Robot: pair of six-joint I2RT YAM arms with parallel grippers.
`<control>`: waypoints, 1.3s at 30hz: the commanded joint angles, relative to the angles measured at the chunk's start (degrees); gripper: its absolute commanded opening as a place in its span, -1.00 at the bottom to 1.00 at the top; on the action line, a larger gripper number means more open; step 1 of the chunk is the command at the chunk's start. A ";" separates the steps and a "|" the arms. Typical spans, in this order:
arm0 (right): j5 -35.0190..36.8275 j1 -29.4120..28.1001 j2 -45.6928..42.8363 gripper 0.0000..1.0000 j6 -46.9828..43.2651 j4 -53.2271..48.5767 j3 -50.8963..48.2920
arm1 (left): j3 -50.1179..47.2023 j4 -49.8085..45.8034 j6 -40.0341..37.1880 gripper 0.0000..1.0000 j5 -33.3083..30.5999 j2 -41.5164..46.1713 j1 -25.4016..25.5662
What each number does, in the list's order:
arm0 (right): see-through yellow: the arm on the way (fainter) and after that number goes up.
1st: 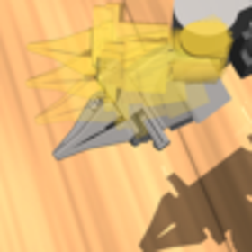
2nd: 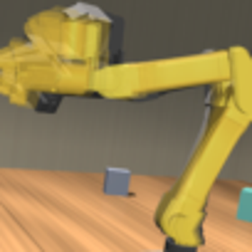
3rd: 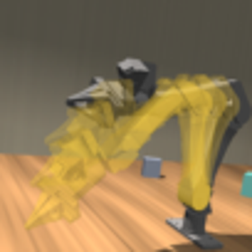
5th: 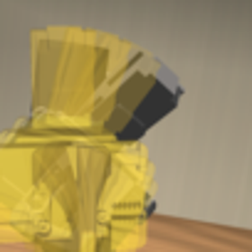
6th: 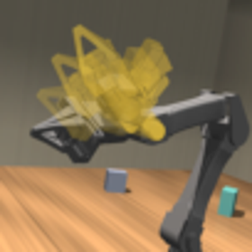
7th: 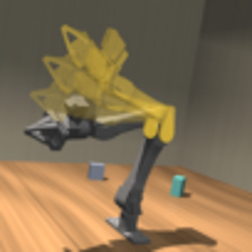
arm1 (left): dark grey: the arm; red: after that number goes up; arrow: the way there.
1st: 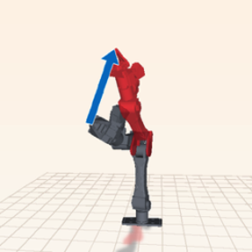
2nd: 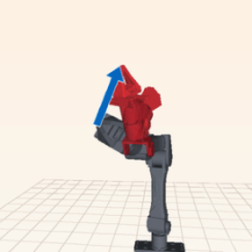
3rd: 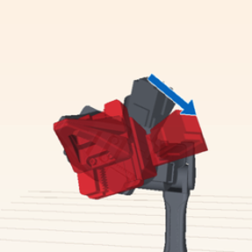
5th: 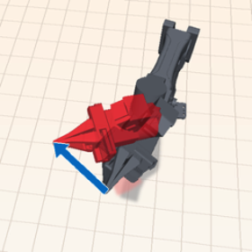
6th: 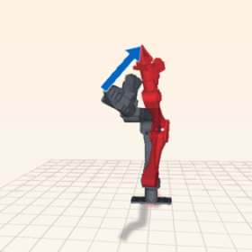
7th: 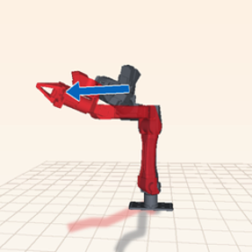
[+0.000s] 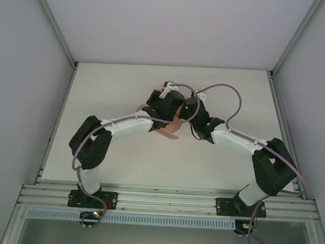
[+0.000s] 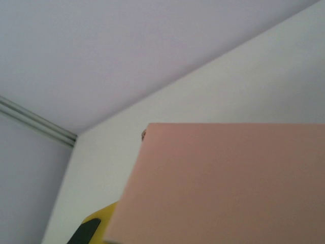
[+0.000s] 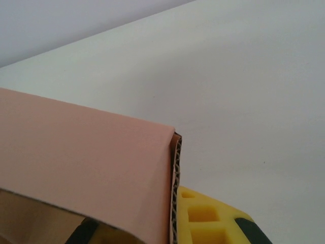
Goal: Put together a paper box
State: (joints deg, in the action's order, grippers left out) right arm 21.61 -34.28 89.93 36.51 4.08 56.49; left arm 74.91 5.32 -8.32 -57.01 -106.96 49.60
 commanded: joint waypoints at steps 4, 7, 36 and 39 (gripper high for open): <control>3.76 0.97 -1.56 -1.00 -0.04 -6.82 0.40 | -2.87 14.20 -22.10 -1.00 -13.73 -3.49 -1.92; 3.11 0.96 -1.44 -1.00 0.03 -6.92 0.46 | 2.25 -12.46 -0.34 -1.00 -2.09 -1.01 -2.93; -2.01 1.81 0.72 -1.00 -2.02 -10.32 2.49 | -6.27 -19.62 18.55 1.00 52.91 18.25 -10.18; -1.83 1.79 0.52 -1.00 -2.05 -10.82 2.73 | -6.35 -21.58 19.34 0.99 52.86 17.95 -11.03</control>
State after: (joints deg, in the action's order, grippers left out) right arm 19.66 -32.62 90.19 34.87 -5.19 57.56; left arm 69.36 -13.91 8.40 -5.89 -89.69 39.59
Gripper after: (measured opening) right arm 0.077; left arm 0.996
